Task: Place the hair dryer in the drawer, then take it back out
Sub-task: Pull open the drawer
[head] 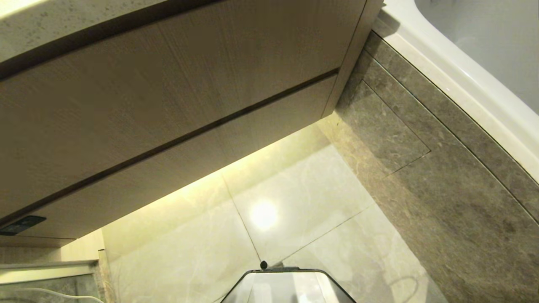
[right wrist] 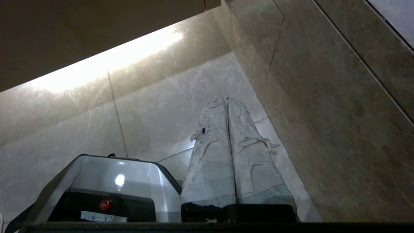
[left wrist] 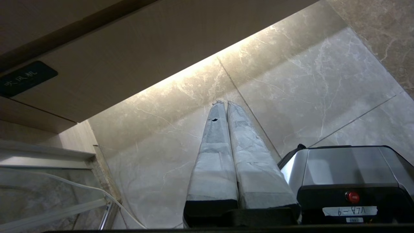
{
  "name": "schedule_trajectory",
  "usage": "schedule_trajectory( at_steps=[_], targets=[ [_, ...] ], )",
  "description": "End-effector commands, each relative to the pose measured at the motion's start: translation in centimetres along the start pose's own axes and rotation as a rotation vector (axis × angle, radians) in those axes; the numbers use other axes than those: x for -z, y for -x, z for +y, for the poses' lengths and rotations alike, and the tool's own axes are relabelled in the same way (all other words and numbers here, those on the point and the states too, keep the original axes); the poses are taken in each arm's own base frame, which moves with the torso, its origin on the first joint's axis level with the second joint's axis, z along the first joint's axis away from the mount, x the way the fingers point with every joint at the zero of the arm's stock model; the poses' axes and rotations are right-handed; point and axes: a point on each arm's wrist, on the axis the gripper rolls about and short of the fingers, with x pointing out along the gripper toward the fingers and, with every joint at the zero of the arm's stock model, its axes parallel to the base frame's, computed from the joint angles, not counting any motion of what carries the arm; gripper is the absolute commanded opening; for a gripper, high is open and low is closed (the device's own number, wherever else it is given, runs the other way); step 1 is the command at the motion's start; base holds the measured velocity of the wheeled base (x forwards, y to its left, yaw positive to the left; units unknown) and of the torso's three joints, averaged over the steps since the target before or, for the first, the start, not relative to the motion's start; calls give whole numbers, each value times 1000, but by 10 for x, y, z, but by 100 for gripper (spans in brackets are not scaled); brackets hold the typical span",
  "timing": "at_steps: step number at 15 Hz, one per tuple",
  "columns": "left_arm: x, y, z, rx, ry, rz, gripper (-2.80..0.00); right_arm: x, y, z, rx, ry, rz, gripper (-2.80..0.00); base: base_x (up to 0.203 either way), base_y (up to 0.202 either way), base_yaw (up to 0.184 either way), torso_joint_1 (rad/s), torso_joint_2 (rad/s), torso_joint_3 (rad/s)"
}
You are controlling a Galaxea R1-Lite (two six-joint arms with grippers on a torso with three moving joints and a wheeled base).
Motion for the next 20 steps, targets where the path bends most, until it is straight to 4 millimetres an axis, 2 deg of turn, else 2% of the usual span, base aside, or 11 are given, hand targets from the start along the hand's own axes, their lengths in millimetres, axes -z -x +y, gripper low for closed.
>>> schedule_trajectory(
  at_steps=[1,8,16,20],
  targets=[
    [0,0,0,0,0,1,-280,12,1,0,0,-1,1,-280,0,0,0,0,0,0],
    [0,0,0,0,0,1,-280,12,1,0,-2,-2,-1,-280,0,-1,8,1,-1,0],
    [0,0,0,0,0,0,-280,12,1,0,0,-2,0,-280,1,-8,160,1,1,2],
    [0,0,0,0,0,1,-280,12,1,0,0,-2,1,-280,-2,-4,23,1,1,-2]
  ],
)
